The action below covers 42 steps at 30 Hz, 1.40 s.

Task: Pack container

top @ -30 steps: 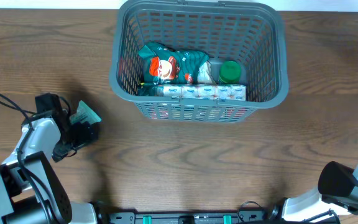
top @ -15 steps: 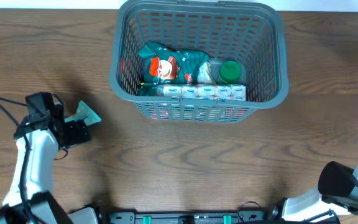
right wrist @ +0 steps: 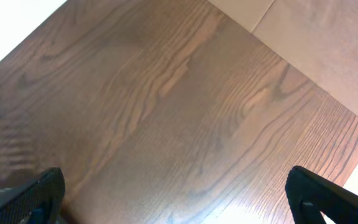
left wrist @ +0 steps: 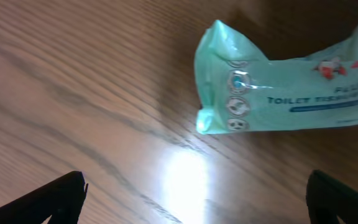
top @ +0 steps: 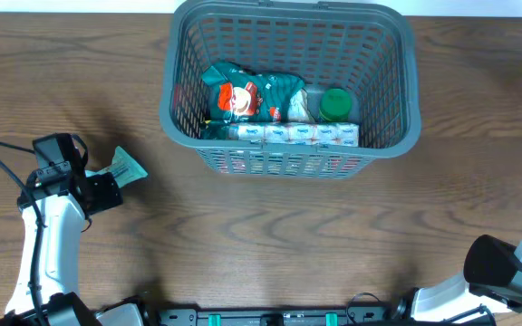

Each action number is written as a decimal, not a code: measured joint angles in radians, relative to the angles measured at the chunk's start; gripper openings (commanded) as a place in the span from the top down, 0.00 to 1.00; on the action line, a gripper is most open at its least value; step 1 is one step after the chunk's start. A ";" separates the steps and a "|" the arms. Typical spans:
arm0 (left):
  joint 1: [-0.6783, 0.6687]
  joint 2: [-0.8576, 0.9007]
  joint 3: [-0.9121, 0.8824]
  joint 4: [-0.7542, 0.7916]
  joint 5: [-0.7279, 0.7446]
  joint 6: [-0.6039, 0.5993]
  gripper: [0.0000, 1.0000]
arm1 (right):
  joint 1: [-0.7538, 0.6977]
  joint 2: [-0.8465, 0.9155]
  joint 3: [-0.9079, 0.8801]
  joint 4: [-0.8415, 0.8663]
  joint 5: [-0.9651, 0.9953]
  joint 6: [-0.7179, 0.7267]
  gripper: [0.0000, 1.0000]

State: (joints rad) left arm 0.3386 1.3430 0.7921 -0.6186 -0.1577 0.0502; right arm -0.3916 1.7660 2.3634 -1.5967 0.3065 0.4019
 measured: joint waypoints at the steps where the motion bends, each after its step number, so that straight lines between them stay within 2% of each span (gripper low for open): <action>1: 0.000 0.000 0.000 0.002 -0.006 0.019 0.01 | 0.000 0.000 0.000 0.000 0.000 0.000 0.01; 4: 0.000 0.000 0.000 -0.005 -0.007 0.122 0.01 | 0.000 0.000 0.000 0.000 0.000 0.000 0.01; 7: 0.000 0.000 0.000 -0.023 0.027 0.294 0.01 | 0.000 0.000 0.000 0.000 0.000 0.000 0.01; 14: 0.000 0.000 0.000 -0.026 0.227 0.644 0.01 | 0.000 0.000 0.000 0.000 0.000 0.000 0.01; 19: 0.000 0.004 0.000 -0.012 0.290 0.809 0.02 | 0.000 0.000 0.000 0.000 0.000 0.000 0.01; 23: 0.000 0.039 0.000 0.022 0.308 0.866 0.02 | 0.000 0.000 0.000 0.000 0.000 0.000 0.01; 32: 0.000 0.136 0.000 0.083 0.309 0.898 0.02 | 0.000 0.000 0.000 0.000 0.000 0.000 0.01; 42: 0.000 0.140 0.097 0.031 0.272 0.902 0.02 | 0.000 0.000 0.000 0.000 0.000 0.000 0.01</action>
State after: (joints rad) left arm 0.3386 1.4834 0.8890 -0.5873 0.1139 0.9524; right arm -0.3916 1.7660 2.3634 -1.5967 0.3065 0.4023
